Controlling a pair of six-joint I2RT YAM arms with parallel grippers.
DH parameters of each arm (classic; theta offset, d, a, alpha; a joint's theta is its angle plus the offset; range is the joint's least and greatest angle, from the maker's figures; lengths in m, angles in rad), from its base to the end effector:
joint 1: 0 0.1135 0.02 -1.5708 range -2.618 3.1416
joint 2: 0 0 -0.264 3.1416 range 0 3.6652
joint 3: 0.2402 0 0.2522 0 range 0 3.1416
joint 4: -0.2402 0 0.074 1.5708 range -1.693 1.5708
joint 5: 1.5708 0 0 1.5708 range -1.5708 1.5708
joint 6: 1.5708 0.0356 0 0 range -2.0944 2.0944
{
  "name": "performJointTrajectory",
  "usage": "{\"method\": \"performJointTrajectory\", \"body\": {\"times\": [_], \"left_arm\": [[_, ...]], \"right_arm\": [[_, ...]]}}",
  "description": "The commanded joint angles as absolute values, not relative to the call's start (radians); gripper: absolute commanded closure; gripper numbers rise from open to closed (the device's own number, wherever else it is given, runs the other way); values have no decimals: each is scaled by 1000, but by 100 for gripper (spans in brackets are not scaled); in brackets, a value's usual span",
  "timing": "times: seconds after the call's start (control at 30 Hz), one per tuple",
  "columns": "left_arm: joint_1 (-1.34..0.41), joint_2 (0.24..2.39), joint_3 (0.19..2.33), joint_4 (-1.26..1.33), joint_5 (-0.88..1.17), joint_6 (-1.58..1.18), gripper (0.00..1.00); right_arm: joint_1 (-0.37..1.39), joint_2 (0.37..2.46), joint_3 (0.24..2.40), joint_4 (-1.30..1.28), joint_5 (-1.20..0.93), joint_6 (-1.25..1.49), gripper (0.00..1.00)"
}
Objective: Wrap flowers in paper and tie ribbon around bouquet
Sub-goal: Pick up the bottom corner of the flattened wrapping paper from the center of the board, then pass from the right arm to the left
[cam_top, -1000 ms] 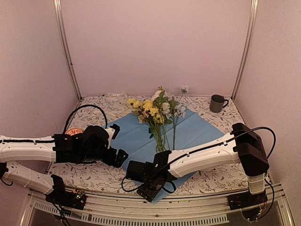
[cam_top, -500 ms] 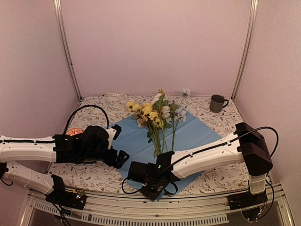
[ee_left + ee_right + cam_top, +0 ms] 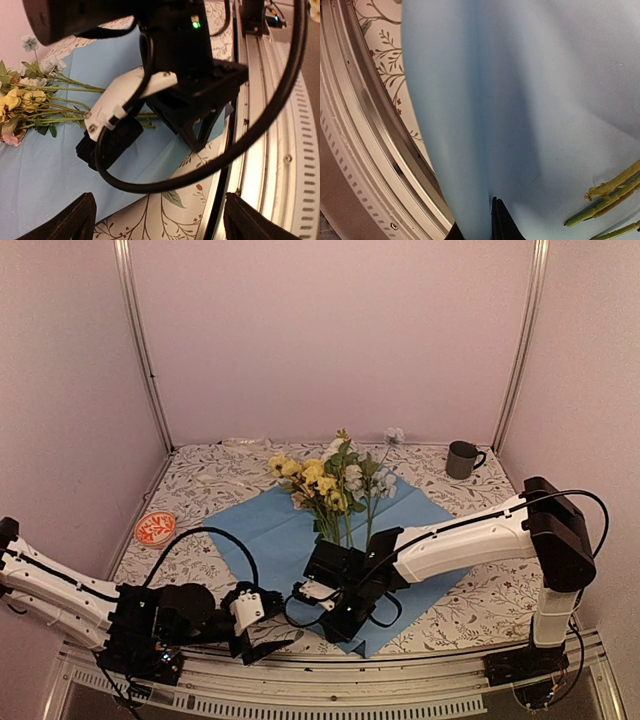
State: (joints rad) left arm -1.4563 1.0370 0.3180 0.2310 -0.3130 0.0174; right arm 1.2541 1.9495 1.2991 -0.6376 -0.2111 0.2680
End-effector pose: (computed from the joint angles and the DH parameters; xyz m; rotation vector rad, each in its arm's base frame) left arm 0.0343 -0.2022 0.1740 1.2477 1.6679 -0.5756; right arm 0.1110 0.3627 0.1537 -1.4773 2.6528 0.5310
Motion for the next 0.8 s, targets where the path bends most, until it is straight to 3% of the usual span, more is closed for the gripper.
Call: {"method": "performJointTrajectory", "body": {"times": [0.0, 0.17, 0.37, 0.6, 0.7, 0.77], "left_arm": [[-1475, 1095, 287, 380, -369, 248, 9], [-1460, 1124, 254, 456, -334, 371, 5], [-1400, 1261, 283, 501, -272, 429, 6], [-1348, 1356, 278, 549, -192, 445, 24], [-1330, 1380, 295, 557, -209, 453, 40], [-1327, 1400, 307, 560, -220, 460, 40]], "right_arm": [[1227, 1903, 1265, -597, -345, 197, 87], [1206, 1894, 1250, -582, -406, 161, 86], [1180, 1889, 1237, -563, -465, 137, 87], [1149, 1874, 1218, -516, -537, 133, 88], [1146, 1882, 1218, -515, -550, 122, 89], [1146, 1884, 1218, -515, -558, 117, 89]]}}
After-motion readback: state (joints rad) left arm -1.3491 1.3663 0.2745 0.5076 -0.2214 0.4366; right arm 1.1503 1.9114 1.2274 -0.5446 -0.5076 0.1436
